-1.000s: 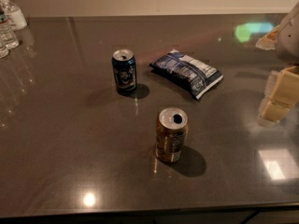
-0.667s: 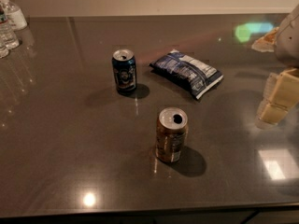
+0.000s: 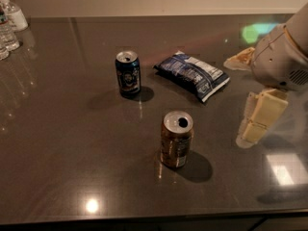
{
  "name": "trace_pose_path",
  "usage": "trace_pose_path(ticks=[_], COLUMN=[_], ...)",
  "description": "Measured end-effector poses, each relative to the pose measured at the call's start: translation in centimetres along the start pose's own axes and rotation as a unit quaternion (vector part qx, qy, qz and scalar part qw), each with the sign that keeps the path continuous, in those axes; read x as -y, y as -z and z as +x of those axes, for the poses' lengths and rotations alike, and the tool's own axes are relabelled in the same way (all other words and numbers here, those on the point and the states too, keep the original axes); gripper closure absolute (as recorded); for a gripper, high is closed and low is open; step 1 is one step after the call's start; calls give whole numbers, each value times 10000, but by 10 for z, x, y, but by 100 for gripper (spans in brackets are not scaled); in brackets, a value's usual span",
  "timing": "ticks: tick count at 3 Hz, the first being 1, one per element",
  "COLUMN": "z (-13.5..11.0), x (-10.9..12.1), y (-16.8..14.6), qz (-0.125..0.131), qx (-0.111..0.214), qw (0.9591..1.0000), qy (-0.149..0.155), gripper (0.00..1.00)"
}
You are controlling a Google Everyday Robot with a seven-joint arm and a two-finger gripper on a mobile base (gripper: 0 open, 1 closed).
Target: Move orange can near pepsi can
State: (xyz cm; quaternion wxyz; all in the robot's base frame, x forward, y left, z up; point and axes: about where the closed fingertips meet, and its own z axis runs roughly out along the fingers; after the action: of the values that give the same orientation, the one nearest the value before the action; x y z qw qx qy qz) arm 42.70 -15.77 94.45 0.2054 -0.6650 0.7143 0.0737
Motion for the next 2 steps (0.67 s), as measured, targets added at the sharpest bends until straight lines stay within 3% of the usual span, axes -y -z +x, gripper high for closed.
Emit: trace_pose_path(ticks=[2], z=[-32], x=[-20], y=[-43], qz=[-467], qx=[550], qw=[9964], qy=[439], gripper=[0])
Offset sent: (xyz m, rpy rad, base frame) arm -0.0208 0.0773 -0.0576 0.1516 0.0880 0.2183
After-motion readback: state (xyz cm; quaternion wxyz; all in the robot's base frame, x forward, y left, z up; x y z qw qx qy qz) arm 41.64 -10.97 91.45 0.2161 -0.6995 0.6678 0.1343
